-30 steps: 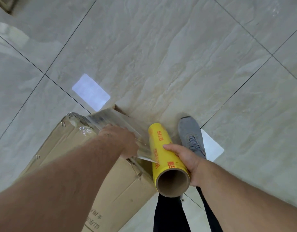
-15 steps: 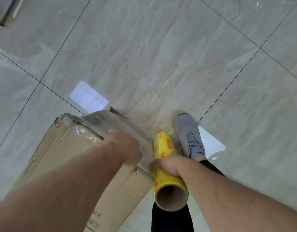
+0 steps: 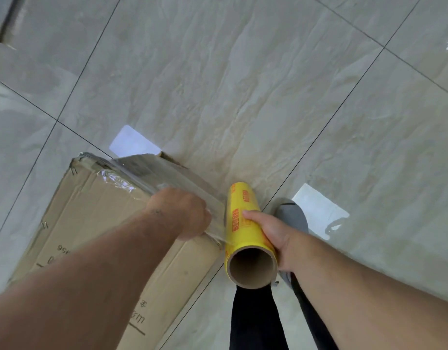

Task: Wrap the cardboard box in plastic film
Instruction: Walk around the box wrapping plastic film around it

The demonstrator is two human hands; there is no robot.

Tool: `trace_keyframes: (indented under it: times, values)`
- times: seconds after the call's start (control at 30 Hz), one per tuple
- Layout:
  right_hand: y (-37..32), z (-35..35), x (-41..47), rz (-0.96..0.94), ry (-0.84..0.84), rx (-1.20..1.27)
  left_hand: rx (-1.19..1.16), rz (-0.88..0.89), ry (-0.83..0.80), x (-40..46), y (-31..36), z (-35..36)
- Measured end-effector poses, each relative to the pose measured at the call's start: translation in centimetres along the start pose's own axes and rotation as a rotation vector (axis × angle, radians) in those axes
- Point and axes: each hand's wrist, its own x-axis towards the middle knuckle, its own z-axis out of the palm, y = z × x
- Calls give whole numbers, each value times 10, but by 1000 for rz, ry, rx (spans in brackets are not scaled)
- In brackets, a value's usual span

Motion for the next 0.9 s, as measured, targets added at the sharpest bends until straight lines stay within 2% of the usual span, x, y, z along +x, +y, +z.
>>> trace_keyframes:
  times: [0.17, 0.3, 0.43, 0.53, 0.63, 0.77, 0.9]
  values:
    - [11, -23, 16, -96, 130, -316, -3, -9, 24, 1, 4, 4]
    - [32, -13, 34, -87, 170, -529, 2, -5, 36, -3, 15, 2]
    - [41, 18, 36, -120, 195, -587, -5, -38, 24, -3, 11, -1]
    - [56, 31, 39, -174, 169, -383, 21, 3, -2, -7, 17, -6]
    - [75, 31, 31, -159, 185, -109, -8, 122, 0, -16, 35, -5]
    - [108, 31, 28, -115, 35, 364, 84, 246, 0, -25, 56, 17]
    - [120, 47, 29, -112, -14, 592, 149, 256, 23, -27, 51, 17]
